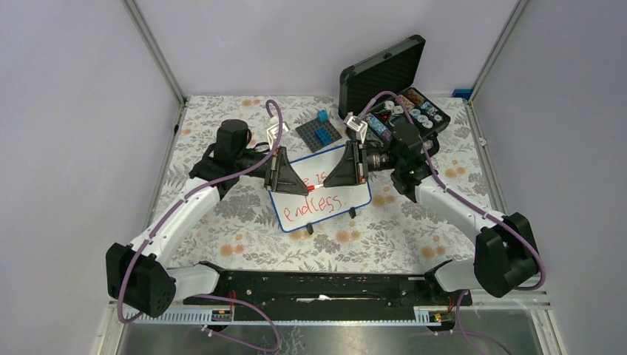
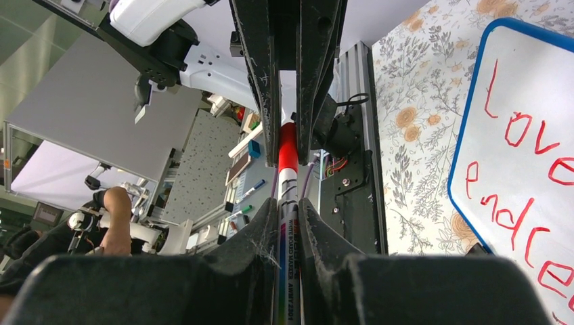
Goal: Write a sentence on the whiteboard
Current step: Pass from the right arm to the left
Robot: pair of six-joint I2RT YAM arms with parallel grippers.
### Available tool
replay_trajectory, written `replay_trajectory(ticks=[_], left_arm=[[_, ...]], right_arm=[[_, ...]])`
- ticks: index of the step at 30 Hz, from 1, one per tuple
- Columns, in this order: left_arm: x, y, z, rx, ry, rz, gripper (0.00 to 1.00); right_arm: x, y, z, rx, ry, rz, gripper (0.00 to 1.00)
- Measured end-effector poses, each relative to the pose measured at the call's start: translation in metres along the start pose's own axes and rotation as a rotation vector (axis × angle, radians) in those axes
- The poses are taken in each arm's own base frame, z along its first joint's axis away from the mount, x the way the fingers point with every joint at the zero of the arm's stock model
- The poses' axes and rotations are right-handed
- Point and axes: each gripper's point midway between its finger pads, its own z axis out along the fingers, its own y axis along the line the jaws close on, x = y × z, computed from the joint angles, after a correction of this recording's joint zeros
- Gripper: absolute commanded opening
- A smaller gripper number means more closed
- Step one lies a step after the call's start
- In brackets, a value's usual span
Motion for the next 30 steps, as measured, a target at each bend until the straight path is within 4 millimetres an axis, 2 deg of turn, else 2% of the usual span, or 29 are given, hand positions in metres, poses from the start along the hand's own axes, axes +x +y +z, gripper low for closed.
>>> replay_trajectory(ticks=[13, 14, 16, 20, 22, 25, 30], left_arm=[[0.012, -0.002, -0.003, 0.012, 0.032, -0.068, 0.0], [0.012, -0.002, -0.003, 0.013, 0.032, -0.07, 0.0], [0.012, -0.002, -0.003, 0.014, 0.032, -0.07, 0.0], [0.016, -0.001, -0.004, 0.007, 0.025, -0.053, 0.0], [0.016, 0.003, -0.004, -0.006, 0.019, -0.032, 0.0], [0.019, 0.009, -0.005, -0.033, 0.024, 0.013, 0.0], [0.025, 0.017, -0.006, -0.076, 0.038, 0.029, 0.0]], right_arm=[[0.011, 0.001, 0.012, -0.013, 0.054, 0.014, 0.0], [0.011, 0.001, 0.012, -0.014, 0.055, 0.014, 0.03], [0.01, 0.002, 0.012, -0.016, 0.059, 0.009, 0.15], [0.011, 0.0, 0.01, -0.003, 0.072, 0.001, 0.5], [0.006, -0.005, 0.006, 0.017, 0.062, -0.012, 0.6], [-0.009, -0.017, -0.012, 0.072, 0.029, -0.057, 0.7], [-0.028, -0.038, -0.044, 0.267, 0.023, -0.183, 0.74]])
